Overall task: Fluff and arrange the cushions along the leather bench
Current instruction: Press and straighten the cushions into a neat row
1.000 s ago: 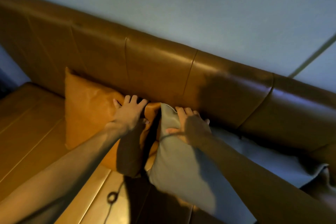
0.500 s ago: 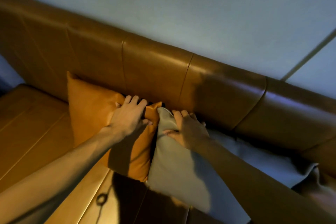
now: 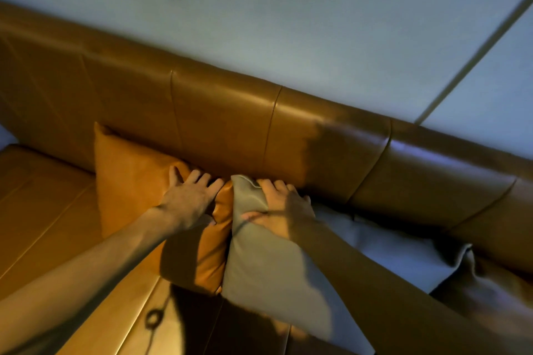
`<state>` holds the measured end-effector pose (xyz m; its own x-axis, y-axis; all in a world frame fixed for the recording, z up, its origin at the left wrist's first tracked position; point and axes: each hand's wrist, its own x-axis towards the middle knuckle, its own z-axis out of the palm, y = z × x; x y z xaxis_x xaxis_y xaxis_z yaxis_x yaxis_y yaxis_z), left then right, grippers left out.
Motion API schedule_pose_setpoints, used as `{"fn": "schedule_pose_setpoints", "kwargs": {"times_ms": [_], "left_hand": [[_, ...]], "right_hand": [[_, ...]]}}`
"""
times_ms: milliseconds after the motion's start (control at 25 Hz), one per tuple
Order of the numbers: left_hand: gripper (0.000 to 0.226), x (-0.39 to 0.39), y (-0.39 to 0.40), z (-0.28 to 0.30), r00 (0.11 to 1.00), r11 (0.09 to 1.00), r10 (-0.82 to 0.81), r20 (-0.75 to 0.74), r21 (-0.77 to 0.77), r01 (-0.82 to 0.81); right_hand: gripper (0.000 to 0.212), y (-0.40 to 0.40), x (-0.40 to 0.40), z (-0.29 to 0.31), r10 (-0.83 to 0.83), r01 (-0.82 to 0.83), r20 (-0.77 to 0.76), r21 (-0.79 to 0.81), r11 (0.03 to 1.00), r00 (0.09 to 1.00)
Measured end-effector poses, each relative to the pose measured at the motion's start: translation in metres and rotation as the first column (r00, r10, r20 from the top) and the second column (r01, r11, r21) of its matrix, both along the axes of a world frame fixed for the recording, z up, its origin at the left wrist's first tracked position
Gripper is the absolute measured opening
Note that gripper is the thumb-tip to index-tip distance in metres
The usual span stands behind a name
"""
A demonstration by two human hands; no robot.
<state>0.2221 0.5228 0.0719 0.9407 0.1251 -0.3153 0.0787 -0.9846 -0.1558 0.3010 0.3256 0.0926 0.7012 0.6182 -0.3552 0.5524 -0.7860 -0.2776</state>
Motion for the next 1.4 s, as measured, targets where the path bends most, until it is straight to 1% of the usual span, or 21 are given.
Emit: {"fn": "schedule_pose_setpoints", "kwargs": {"times_ms": [160,280,400,520,560,600,640,680,720,760,800,840,880,920,1000,1080,1160,1240,1320,1360,1400], "left_hand": [[0.095,0.005,0.010,0.003,1.000,0.995,0.005,-0.008,-0.095,-0.006],[0.102,0.010,0.020,0.009,1.000,0.990,0.024,-0.018,-0.140,-0.026],[0.105,0.015,0.032,0.019,0.991,0.988,0.026,-0.131,-0.146,-0.045],[0.099,0.017,0.033,0.016,0.982,0.997,0.004,-0.190,-0.077,-0.019],[0.096,0.018,0.032,0.015,0.981,0.994,0.014,-0.196,-0.104,-0.035],[0.092,0.022,0.029,0.018,0.976,0.973,0.060,-0.207,-0.207,-0.104],[0.086,0.026,0.026,0.024,0.969,0.901,0.128,-0.213,-0.383,-0.203],[0.077,0.031,0.021,0.032,0.960,0.771,0.188,-0.206,-0.575,-0.274],[0.068,0.036,0.014,0.040,0.959,0.638,0.231,-0.163,-0.719,-0.276],[0.063,0.039,0.005,0.050,0.962,0.581,0.260,-0.081,-0.783,-0.223],[0.066,0.043,-0.010,0.062,0.973,0.624,0.231,0.016,-0.770,-0.135],[0.078,0.046,-0.029,0.073,0.987,0.718,0.140,0.082,-0.694,-0.045],[0.090,0.047,-0.051,0.080,0.994,0.796,0.016,0.105,-0.603,0.050],[0.093,0.049,-0.076,0.084,0.989,0.848,-0.103,0.103,-0.511,0.142],[0.087,0.054,-0.132,0.085,0.966,0.885,-0.253,0.057,-0.390,0.255],[0.086,0.057,-0.181,0.080,0.942,0.882,-0.335,0.020,-0.346,0.321],[0.089,0.065,-0.227,0.072,0.933,0.873,-0.358,-0.022,-0.362,0.327],[0.094,0.073,-0.265,0.063,0.932,0.874,-0.360,-0.039,-0.363,0.322],[0.098,0.078,-0.298,0.055,0.926,0.880,-0.373,-0.053,-0.336,0.335],[0.100,0.079,-0.310,0.050,0.925,0.888,-0.375,-0.056,-0.309,0.341],[0.099,0.078,-0.316,0.044,0.928,0.898,-0.371,-0.046,-0.272,0.345]], "right_hand": [[0.084,0.002,0.002,0.000,-0.004,0.004,-0.009,-0.015,1.000,1.000],[0.089,0.001,0.002,0.003,0.025,-0.025,-0.032,0.009,1.000,0.999],[0.093,-0.016,0.008,0.009,-0.021,0.025,-0.080,0.055,0.998,0.997],[0.095,-0.045,0.005,0.007,-0.044,0.040,-0.032,-0.091,0.995,0.999],[0.095,-0.049,0.003,0.005,-0.031,0.030,-0.014,-0.098,0.995,0.999],[0.095,-0.050,0.005,0.004,-0.033,0.031,-0.029,-0.070,0.997,0.999],[0.094,-0.049,0.008,0.003,-0.064,0.062,-0.096,-0.017,0.998,0.993],[0.092,-0.049,0.012,0.002,-0.126,0.146,-0.210,0.080,0.986,0.969],[0.089,-0.051,0.014,0.004,-0.189,0.269,-0.337,0.210,0.940,0.922],[0.082,-0.058,0.016,0.009,-0.232,0.388,-0.428,0.322,0.864,0.873],[0.072,-0.073,0.017,0.017,-0.258,0.438,-0.427,0.402,0.804,0.866],[0.060,-0.094,0.016,0.027,-0.275,0.406,-0.332,0.444,0.799,0.902],[0.050,-0.120,0.016,0.034,-0.299,0.351,-0.185,0.435,0.829,0.936],[0.043,-0.152,0.014,0.040,-0.323,0.311,-0.039,0.395,0.864,0.946],[0.040,-0.222,0.011,0.048,-0.365,0.322,0.119,0.276,0.905,0.923],[0.042,-0.282,0.007,0.050,-0.445,0.409,0.163,0.212,0.888,0.881],[0.048,-0.332,0.007,0.048,-0.541,0.506,0.220,0.197,0.840,0.812],[0.063,-0.368,0.011,0.042,-0.633,0.614,0.150,0.155,0.774,0.760],[0.071,-0.391,0.008,0.030,-0.593,0.600,0.117,-0.037,0.799,0.796],[0.071,-0.400,0.006,0.021,-0.556,0.569,0.128,-0.099,0.817,0.821],[0.072,-0.405,0.002,0.013,-0.532,0.546,0.137,-0.100,0.832,0.836]]}}
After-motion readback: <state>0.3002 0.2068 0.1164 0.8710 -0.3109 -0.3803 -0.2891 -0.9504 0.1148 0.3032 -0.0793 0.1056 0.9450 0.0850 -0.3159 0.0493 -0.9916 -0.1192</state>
